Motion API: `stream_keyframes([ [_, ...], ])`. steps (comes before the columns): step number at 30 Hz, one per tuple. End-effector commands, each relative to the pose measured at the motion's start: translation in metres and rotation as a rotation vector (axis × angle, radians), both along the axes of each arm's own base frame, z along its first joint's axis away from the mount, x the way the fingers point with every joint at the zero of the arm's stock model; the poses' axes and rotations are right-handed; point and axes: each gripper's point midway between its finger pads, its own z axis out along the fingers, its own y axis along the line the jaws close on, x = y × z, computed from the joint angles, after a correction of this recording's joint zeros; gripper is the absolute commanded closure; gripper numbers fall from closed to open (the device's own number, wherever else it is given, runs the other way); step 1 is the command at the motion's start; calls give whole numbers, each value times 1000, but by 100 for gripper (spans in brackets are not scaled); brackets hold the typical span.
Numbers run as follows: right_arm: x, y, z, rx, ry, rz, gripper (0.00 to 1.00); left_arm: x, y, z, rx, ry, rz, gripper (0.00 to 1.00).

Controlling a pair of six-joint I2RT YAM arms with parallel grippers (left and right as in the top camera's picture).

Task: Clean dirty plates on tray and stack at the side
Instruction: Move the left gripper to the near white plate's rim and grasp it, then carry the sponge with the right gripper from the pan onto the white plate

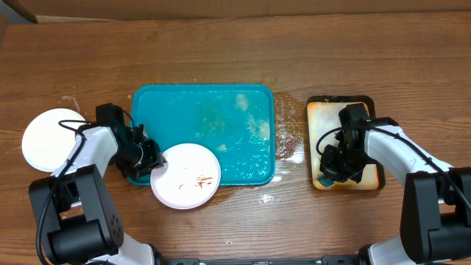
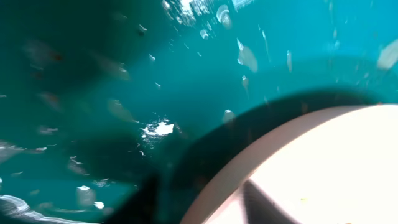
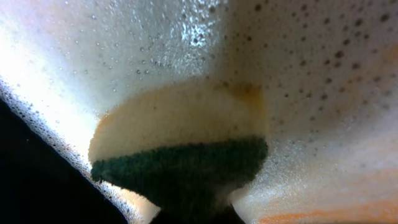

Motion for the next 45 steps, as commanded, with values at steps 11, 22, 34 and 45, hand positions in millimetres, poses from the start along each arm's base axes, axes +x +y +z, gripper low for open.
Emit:
stream_keyframes([
  [11, 1, 0, -3, 3, 3, 6, 96, 31, -20, 12, -98, -110, 9, 96],
  [22, 19, -12, -4, 4, -54, -58, 96, 68, -66, 37, -28, -197, -131, 96],
  [34, 34, -18, -14, 32, -106, -30, 96, 55, -87, 33, 17, -150, -183, 96],
  [45, 24, -11, -48, 73, -1, -5, 96, 50, -87, 32, 19, -135, -210, 96],
])
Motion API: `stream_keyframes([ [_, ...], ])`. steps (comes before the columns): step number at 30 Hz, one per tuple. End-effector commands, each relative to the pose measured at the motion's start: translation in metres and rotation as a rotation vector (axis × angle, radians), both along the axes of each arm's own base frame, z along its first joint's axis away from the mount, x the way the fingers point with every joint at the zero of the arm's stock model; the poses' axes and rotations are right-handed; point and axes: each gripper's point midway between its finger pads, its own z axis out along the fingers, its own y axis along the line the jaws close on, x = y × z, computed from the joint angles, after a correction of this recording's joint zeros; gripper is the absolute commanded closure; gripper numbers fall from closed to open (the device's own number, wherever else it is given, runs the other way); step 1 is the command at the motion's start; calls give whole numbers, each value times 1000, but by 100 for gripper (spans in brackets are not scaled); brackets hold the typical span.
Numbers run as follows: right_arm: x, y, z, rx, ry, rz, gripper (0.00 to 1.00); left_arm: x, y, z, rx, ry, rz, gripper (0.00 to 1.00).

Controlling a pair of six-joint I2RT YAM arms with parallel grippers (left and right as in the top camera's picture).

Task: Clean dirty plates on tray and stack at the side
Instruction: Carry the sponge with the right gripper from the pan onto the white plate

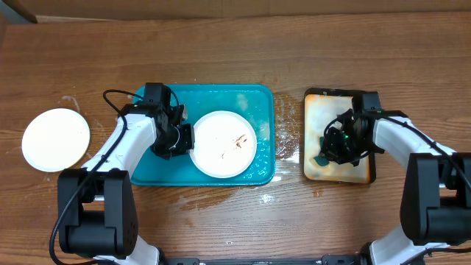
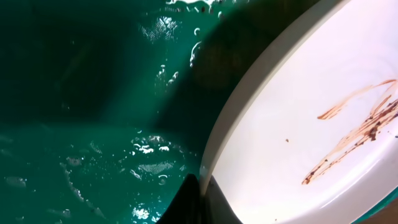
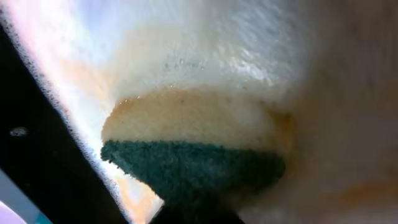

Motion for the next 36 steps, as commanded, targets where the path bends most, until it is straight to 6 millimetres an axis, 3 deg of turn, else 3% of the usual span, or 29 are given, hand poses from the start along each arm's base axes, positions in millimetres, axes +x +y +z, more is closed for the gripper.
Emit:
stream_keyframes([
  [1, -34, -17, -37, -119, 149, 24, 96, 5, -1, 4, -1, -11, -11, 96],
  [7, -14, -31, -1, -205, 104, 6, 96, 5, -1, 4, -1, -11, -11, 96],
  [15, 36, -38, 62, -249, -78, -3, 96, 5, -1, 4, -1, -12, -17, 96],
  [18, 50, -36, 76, -248, -128, -3, 96, 4, -1, 4, 0, -10, -19, 96],
  [22, 55, -22, 80, -247, -166, 59, 96, 1, -1, 4, 2, -1, -29, 96],
  [27, 55, 22, 82, -234, -235, 222, 96, -2, -1, 3, 3, 11, -32, 96],
  [32, 55, 85, 86, -197, -312, 283, 96, -4, -1, 3, 3, 20, -33, 96],
  [33, 52, 108, 88, -163, -320, 266, 96, -6, -1, 3, 4, 28, -33, 96],
  [36, 46, 143, 88, -63, -315, 268, 96, -9, -1, 3, 4, 40, -34, 96],
])
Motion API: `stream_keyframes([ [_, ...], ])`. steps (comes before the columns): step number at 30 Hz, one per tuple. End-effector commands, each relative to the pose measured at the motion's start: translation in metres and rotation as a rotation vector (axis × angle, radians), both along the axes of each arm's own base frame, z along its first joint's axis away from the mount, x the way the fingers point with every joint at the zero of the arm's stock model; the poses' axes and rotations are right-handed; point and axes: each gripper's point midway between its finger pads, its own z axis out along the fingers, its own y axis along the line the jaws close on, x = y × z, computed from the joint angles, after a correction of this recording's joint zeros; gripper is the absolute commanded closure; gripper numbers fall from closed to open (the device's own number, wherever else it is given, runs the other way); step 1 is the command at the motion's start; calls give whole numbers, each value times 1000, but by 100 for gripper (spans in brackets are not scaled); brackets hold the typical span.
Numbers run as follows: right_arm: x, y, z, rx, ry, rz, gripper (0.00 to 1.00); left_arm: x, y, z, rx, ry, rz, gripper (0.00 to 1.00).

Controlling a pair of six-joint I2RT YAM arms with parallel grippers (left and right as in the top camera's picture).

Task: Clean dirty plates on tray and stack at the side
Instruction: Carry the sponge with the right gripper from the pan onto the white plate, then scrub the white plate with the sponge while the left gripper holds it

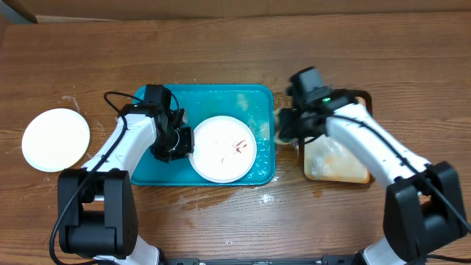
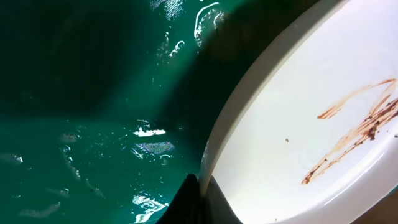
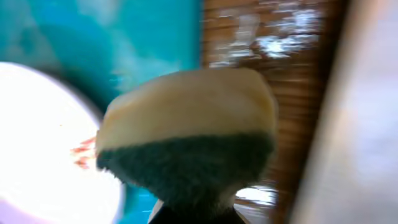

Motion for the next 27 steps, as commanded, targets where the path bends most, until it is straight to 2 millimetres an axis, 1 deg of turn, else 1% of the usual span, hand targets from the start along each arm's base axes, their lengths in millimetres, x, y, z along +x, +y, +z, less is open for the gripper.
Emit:
stream_keyframes([
  [1, -4, 41, 8, 133, 34, -44, 96, 3, -2, 4, 0, -8, -29, 96],
  [7, -13, 85, -2, 255, 86, 19, 96, -4, -14, 1, 1, 8, -73, 96],
  [8, -15, 93, -3, 271, 89, 39, 96, -3, -19, -2, 2, 7, -87, 96],
  [10, -18, 101, -3, 282, 84, 62, 96, -1, -19, -9, 31, 14, -78, 96],
  [13, -23, 109, -2, 292, 88, 80, 96, 1, -18, -27, 60, 39, -60, 96],
  [15, -27, 111, -2, 293, 100, 83, 96, 2, -15, -38, 82, 60, -32, 96],
  [19, -31, 114, -1, 310, 121, 81, 96, 4, 2, -57, 188, 93, 44, 96],
  [21, -31, 114, -1, 314, 131, 64, 96, 4, 4, -63, 202, 97, 51, 96],
  [27, -29, 121, -4, 330, 145, 19, 96, 7, 4, -62, 202, 92, 74, 96],
])
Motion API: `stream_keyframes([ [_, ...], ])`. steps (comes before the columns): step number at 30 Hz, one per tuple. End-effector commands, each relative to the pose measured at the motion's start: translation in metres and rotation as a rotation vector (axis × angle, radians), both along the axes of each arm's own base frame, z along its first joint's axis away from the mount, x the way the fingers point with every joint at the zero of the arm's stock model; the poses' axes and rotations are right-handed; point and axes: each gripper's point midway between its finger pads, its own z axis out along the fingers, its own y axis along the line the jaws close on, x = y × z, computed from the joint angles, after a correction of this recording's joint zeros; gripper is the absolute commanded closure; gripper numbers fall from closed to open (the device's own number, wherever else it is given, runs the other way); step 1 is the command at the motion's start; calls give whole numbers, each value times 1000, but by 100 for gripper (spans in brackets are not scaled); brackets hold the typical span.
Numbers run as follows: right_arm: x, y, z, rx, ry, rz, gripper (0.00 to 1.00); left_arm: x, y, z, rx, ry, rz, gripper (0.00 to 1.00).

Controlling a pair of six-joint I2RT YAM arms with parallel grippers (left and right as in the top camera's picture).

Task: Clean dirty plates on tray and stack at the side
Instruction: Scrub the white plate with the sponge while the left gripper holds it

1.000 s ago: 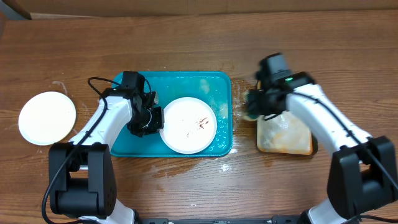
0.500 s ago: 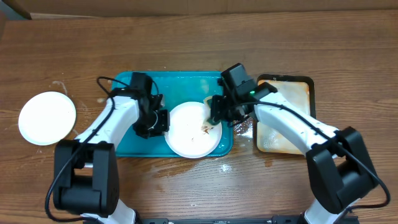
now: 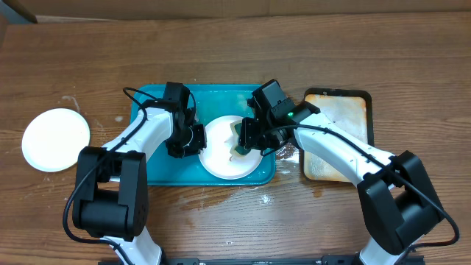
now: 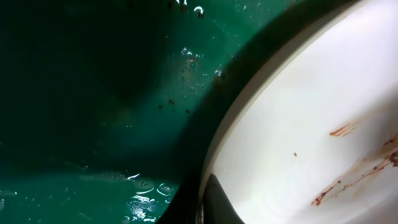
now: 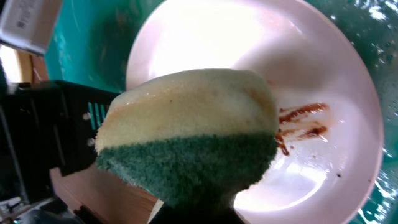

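Observation:
A white dirty plate (image 3: 224, 157) with brown streaks (image 5: 305, 119) lies in the wet teal tray (image 3: 154, 158). My left gripper (image 3: 193, 140) is shut on the plate's left rim (image 4: 214, 155), one finger (image 4: 217, 202) over the rim. My right gripper (image 3: 246, 140) is shut on a yellow and green sponge (image 5: 186, 149), held just above the plate's middle. A clean white plate (image 3: 55, 139) rests on the table at the far left.
A black-rimmed soapy pan (image 3: 338, 140) stands right of the tray. Water is spilled on the wood (image 3: 283, 151) between tray and pan. A cardboard wall (image 3: 221, 7) runs along the back edge.
My right gripper moved left with the sponge, from the tray's right edge to over the dirty plate. The left gripper and the plate shifted a little to the right in the tray.
At first my left gripper held the dirty plate at the tray's front left corner while the right dipped the sponge in the soapy pan. Then the plate lay in the tray's middle. The sponge left the pan, reached the tray's right edge, and now hangs over the plate.

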Motion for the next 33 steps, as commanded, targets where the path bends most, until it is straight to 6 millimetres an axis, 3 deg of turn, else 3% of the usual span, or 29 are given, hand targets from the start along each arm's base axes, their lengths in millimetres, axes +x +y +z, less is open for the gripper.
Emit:
stream_keyframes([
  [1, 2, 11, -3, 22, 30, -35, 96, -10, 25, -33, 155, 63, 48, 96],
  [6, -9, 24, -29, 5, 85, -14, 96, -12, 33, -34, 206, 68, 42, 96],
  [9, -17, 26, -44, -21, 117, 0, 96, -17, 56, -33, 343, 77, 34, 96],
  [12, -19, 27, -49, -27, 124, 4, 96, -20, 72, -30, 435, 82, 28, 96],
  [17, -18, 28, -48, -25, 117, 7, 96, -20, 74, -30, 444, 85, 46, 96],
  [24, -12, -18, -70, -268, 106, -140, 96, -24, 73, -30, 443, 100, 49, 96],
  [25, -11, -14, -68, -250, 96, -114, 96, -24, 73, -30, 440, 100, 49, 96],
  [28, -14, 25, -50, -47, 70, 33, 96, -24, 70, -30, 437, 96, 42, 96],
  [33, -6, 65, -22, 145, 85, -1, 96, -24, 63, -30, 436, 92, 20, 96],
])
